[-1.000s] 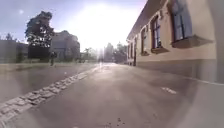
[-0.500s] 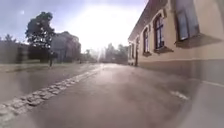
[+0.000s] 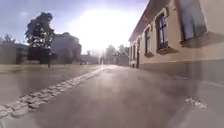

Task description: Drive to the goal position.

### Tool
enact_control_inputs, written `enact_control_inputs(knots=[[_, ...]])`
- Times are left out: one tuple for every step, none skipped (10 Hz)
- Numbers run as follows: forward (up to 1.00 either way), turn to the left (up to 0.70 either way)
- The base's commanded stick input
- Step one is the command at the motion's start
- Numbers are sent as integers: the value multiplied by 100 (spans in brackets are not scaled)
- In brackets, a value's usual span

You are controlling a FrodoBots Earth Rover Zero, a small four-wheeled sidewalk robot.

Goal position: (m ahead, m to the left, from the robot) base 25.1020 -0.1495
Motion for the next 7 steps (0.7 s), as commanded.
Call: enact_control_inputs(knots=[[70,-13],[70,-14],[70,-14],[70,-14],[70,-14],[70,-14],[70,-12]])
